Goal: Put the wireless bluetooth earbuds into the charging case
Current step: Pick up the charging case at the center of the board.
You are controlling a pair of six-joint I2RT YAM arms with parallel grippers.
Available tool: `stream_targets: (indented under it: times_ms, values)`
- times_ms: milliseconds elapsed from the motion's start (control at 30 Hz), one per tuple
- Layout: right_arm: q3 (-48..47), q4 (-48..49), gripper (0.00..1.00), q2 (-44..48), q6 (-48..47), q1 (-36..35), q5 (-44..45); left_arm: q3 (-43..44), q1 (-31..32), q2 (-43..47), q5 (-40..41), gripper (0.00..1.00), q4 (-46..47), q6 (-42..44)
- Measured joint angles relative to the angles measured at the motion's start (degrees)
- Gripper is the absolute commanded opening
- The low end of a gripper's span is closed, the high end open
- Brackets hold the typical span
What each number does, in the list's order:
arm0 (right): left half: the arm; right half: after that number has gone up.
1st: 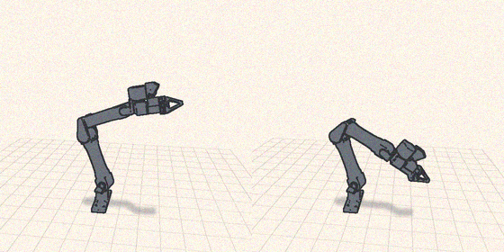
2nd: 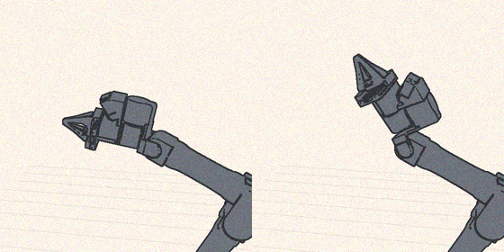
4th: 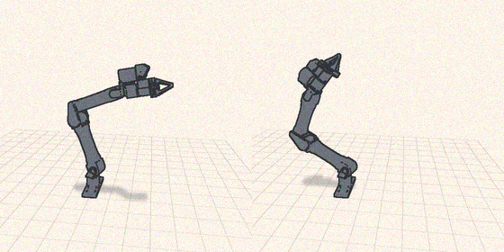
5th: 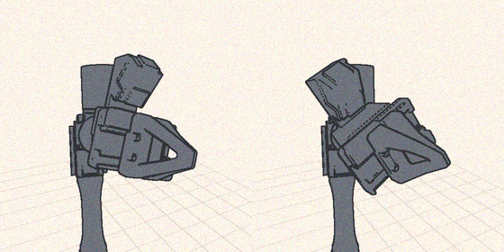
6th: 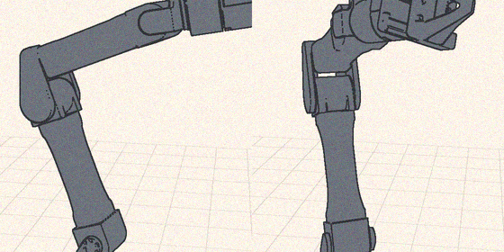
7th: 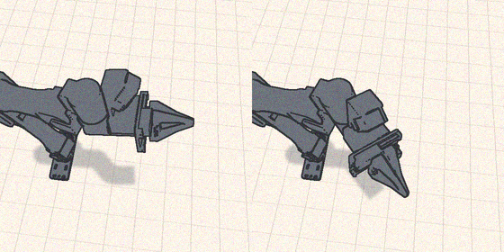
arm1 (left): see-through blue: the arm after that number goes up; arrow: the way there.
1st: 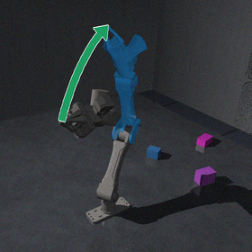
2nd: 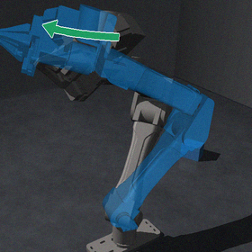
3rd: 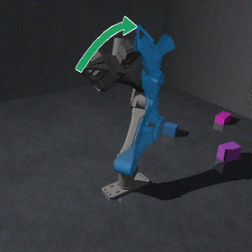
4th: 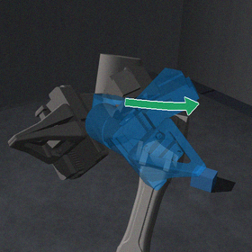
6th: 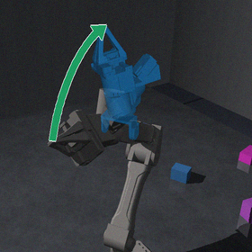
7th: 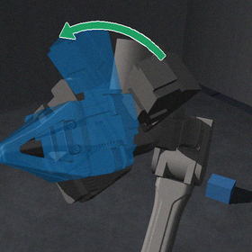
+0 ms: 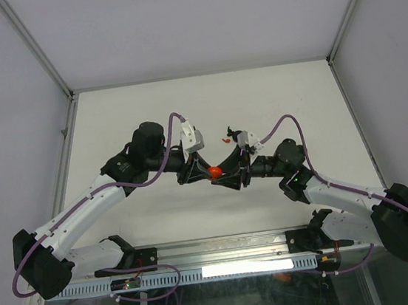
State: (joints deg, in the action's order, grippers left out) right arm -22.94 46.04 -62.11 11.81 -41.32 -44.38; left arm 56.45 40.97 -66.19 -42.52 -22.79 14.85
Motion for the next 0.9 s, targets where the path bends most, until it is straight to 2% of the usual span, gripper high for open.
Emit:
stream_targets:
  times_ms: [300,700,900]
  values:
    - [0.50,0.00,0.40,0.02,-0.33,0.48,0.17,0.00,-0.02,0.00,0.55,0.00,-0.42,0.66]
    - [0.79,0.92,0.23,-0.09,0.39,1.14,-0.09,0.00,-0.02,0.44,0.31,0.00,-0.61,0.94]
    - [0.79,2.16,0.04,-0.46,1.03,1.33,-0.96,0.00,0.00,0.96,0.20,0.00,-0.74,1.03]
